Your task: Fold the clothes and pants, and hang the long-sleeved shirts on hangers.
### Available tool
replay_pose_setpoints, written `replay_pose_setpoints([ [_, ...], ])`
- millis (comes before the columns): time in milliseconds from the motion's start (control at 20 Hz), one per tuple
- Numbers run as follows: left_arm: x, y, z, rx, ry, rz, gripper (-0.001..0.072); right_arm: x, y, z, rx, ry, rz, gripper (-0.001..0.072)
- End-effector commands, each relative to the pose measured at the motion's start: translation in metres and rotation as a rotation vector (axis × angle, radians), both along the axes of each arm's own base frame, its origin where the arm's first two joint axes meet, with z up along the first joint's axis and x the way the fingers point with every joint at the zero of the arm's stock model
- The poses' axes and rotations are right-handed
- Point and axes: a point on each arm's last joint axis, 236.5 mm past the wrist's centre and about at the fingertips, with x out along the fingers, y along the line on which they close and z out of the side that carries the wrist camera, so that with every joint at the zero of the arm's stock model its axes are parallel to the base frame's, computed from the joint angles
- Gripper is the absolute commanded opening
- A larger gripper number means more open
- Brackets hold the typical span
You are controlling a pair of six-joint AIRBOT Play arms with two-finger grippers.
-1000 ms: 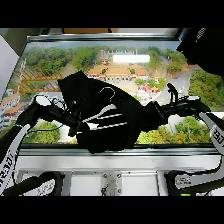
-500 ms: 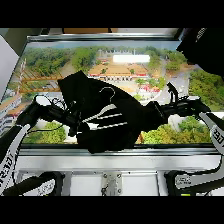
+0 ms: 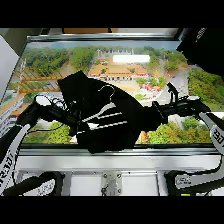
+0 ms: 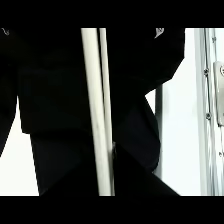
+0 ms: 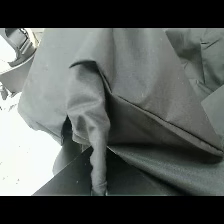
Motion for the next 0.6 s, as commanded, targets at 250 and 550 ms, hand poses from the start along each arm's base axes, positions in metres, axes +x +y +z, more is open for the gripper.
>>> replay_pose_setpoints([
  [250,0.009,0.000,-0.002,0.057,0.148,0.180,0.0413,0.002,0.000,-0.002,-0.008,-0.002,-0.010,0.0009],
  [550,0.019,0.016,-0.002,0.093,0.326,0.388,0.0413,0.002,0.000,-0.002,-0.008,-0.002,-0.010,0.0007],
])
